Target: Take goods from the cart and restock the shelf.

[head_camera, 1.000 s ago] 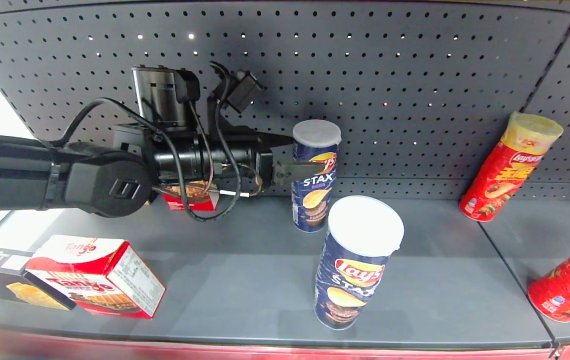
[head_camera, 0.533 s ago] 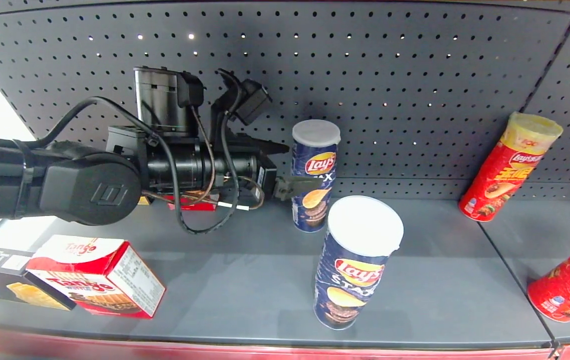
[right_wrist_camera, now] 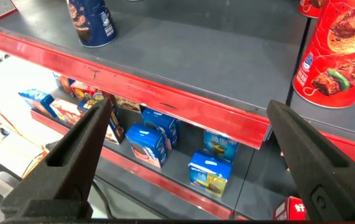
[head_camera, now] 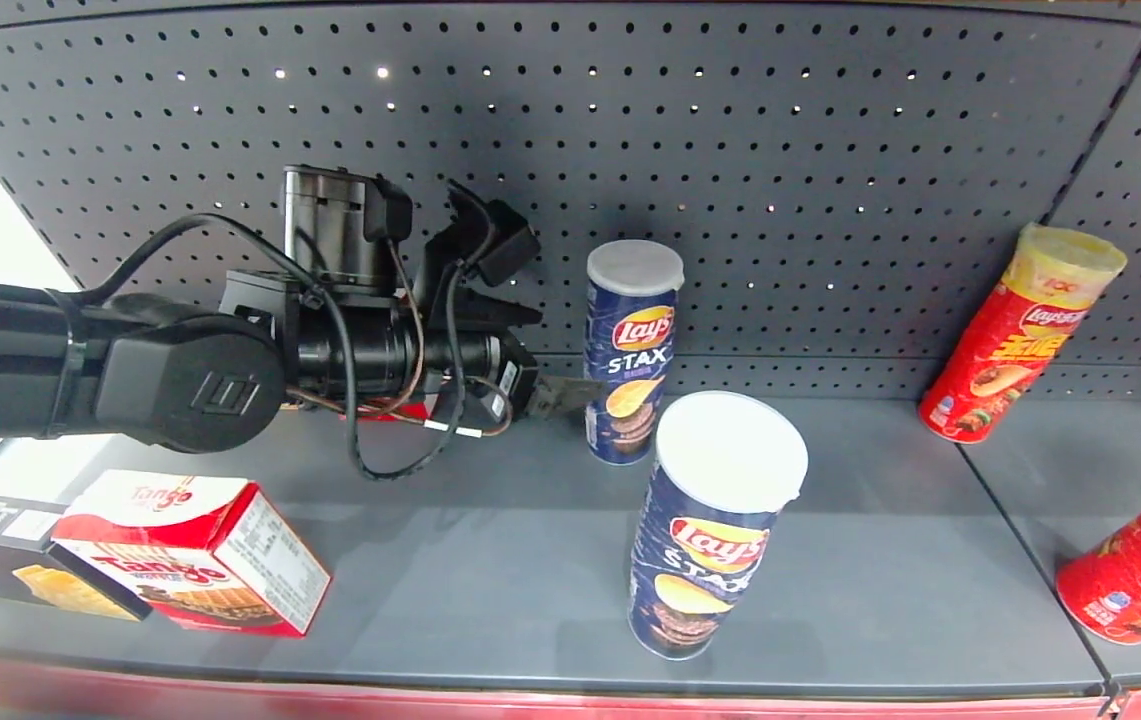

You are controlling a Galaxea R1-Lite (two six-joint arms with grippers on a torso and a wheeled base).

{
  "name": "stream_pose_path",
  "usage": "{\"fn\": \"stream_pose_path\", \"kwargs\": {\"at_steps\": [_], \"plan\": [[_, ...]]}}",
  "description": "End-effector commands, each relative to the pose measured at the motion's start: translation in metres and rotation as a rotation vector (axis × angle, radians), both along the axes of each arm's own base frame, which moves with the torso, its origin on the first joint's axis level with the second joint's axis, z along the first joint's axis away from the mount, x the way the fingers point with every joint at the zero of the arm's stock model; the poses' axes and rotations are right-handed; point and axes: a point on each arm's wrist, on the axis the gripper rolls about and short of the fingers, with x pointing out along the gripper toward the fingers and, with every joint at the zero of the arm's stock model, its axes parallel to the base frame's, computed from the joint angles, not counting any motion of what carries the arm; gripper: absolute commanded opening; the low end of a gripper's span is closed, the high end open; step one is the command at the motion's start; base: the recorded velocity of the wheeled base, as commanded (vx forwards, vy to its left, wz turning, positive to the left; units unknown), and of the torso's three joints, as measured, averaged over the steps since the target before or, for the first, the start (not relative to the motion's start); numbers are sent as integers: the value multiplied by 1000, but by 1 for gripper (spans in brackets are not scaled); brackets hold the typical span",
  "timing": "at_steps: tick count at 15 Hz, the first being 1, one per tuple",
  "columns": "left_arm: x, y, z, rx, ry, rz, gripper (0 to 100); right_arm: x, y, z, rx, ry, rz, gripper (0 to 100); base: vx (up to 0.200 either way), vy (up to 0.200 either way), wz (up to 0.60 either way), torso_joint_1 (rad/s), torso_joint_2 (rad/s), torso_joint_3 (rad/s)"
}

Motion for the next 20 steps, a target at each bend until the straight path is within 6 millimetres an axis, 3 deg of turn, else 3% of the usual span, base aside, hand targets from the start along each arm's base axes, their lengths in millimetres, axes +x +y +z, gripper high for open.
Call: {"fn": "stream_pose_path", "kwargs": {"at_steps": [1, 10, 14, 18, 20], "plan": [[10, -5, -7, 15, -2, 44, 100, 0, 0, 0, -2, 1, 1, 100, 0, 0, 0, 0, 0, 0], [18, -6, -7, 31, -18, 110, 100, 0, 0, 0, 0, 0, 1, 100, 0, 0, 0, 0, 0, 0], [20, 3, -6, 35, -18, 144, 100, 0, 0, 0, 0, 1, 1, 100, 0, 0, 0, 0, 0, 0], [-15, 16, 24, 6, -71, 135, 100, 0, 0, 0, -2, 1, 1, 100, 0, 0, 0, 0, 0, 0], [-19, 22, 30, -2, -87, 146, 100, 0, 0, 0, -2, 1, 5, 100, 0, 0, 0, 0, 0, 0]]}}
